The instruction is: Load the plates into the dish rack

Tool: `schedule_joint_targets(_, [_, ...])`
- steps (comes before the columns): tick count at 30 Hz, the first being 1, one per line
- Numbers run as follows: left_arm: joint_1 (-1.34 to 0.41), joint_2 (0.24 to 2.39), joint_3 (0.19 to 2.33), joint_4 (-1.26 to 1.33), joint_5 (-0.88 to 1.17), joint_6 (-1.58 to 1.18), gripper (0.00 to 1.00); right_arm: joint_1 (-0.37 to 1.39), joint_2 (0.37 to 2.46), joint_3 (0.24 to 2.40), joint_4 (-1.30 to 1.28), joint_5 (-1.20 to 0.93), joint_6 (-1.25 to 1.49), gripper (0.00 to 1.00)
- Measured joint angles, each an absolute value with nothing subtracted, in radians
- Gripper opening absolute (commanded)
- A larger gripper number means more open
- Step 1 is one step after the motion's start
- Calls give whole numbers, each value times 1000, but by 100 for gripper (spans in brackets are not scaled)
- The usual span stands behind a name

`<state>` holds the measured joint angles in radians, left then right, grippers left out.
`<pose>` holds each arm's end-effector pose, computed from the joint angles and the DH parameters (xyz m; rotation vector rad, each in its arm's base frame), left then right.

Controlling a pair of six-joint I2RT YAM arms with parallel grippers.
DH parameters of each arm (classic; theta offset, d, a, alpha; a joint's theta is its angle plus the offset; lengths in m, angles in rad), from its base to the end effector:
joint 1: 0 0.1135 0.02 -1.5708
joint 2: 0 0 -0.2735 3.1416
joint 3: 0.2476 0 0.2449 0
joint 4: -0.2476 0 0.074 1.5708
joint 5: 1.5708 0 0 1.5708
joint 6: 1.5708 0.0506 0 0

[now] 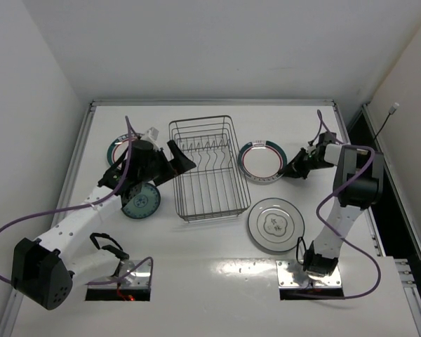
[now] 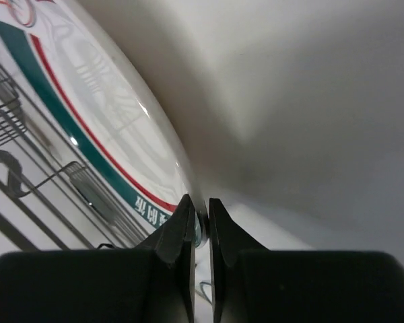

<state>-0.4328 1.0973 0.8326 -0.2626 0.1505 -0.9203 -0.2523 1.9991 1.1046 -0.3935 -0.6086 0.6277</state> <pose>0.2213 -0.1106 0.2903 -0.4469 2.2000 -0.9391 0.3570 -0.0622 0.1038 1.0912 2.6149 0.9485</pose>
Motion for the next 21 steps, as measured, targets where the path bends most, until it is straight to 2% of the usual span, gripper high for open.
schedule_joint_targets(3, [-432, 1085, 833, -341, 109, -990, 100, -250, 1987, 1121, -411, -616, 632, 0])
schedule_joint_targets(7, [-455, 1021, 839, -489, 19, -1090, 100, -233, 1877, 1153, -515, -514, 631, 0])
schedule_joint_targets(11, [-485, 971, 949, -682, -92, -1143, 100, -202, 1699, 1263, -650, -280, 628, 0])
schedule_joint_targets(17, [-490, 1035, 1290, -878, -250, -1086, 100, -79, 1424, 1471, -752, 93, 610, 0])
schedule_joint_targets(21, [-491, 1091, 1318, -938, -322, -1025, 100, 48, 1325, 1513, -804, 203, 583, 0])
